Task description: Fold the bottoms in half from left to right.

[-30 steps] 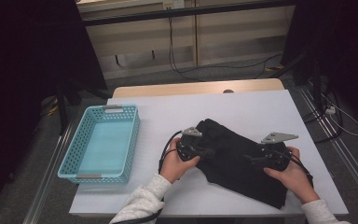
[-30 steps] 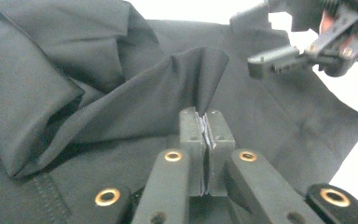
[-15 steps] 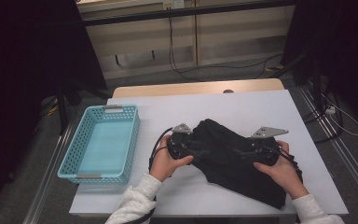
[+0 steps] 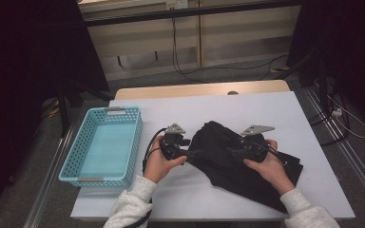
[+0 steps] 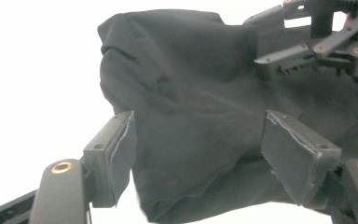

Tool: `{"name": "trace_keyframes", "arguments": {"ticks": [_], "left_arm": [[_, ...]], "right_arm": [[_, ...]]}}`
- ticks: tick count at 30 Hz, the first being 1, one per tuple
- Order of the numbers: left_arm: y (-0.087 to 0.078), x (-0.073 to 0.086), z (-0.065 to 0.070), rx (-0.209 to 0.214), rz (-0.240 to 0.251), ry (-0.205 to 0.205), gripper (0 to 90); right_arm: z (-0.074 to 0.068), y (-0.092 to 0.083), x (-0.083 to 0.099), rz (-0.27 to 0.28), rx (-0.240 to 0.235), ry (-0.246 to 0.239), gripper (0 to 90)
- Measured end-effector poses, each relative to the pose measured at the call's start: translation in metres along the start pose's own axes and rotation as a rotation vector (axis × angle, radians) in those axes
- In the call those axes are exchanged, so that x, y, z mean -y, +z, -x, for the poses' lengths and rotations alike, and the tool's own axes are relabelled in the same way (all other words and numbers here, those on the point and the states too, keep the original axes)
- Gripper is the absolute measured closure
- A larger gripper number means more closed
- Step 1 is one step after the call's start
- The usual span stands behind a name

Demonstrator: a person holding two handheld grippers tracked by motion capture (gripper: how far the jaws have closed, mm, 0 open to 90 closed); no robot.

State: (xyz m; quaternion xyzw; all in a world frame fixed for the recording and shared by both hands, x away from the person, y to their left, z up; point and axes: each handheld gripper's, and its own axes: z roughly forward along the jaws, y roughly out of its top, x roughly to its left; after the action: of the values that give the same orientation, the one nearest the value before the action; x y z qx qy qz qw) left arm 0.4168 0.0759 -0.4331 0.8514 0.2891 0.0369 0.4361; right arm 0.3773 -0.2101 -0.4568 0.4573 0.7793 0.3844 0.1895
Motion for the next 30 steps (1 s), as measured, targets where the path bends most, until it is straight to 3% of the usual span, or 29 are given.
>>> {"name": "trace_keyframes", "arguments": {"ticks": [2,5,7,8,10,13,18,30], "left_arm": [[0.001,0.001,-0.001,-0.030,-0.010,0.016,25.4],[0.002,0.003,-0.004,-0.006,-0.009,0.002,24.9],[0.002,0.005,-0.005,-0.026,-0.016,0.006,23.8],[0.003,0.005,-0.006,-0.007,-0.011,0.002,23.5],[0.001,0.006,-0.007,-0.004,-0.013,-0.002,23.2],[0.000,0.006,-0.009,-0.004,-0.010,-0.007,21.8],[-0.002,0.008,-0.010,-0.011,-0.009,-0.005,21.5],[0.000,0.008,-0.012,-0.012,-0.010,-0.005,20.6]], "right_arm": [[0.002,0.003,-0.002,0.009,0.025,0.003,40.7],[0.005,0.007,-0.003,0.015,0.024,0.022,43.1],[0.006,0.011,-0.001,0.006,0.016,0.039,46.3],[0.007,0.013,-0.001,-0.004,0.015,0.045,50.6],[0.006,0.015,0.000,-0.007,-0.024,0.060,57.0],[0.005,0.015,0.000,-0.016,-0.036,0.050,72.3],[0.005,0.015,0.000,-0.017,-0.081,0.073,85.8],[0.010,-0.007,-0.003,0.018,-0.101,0.083,88.2]]}}
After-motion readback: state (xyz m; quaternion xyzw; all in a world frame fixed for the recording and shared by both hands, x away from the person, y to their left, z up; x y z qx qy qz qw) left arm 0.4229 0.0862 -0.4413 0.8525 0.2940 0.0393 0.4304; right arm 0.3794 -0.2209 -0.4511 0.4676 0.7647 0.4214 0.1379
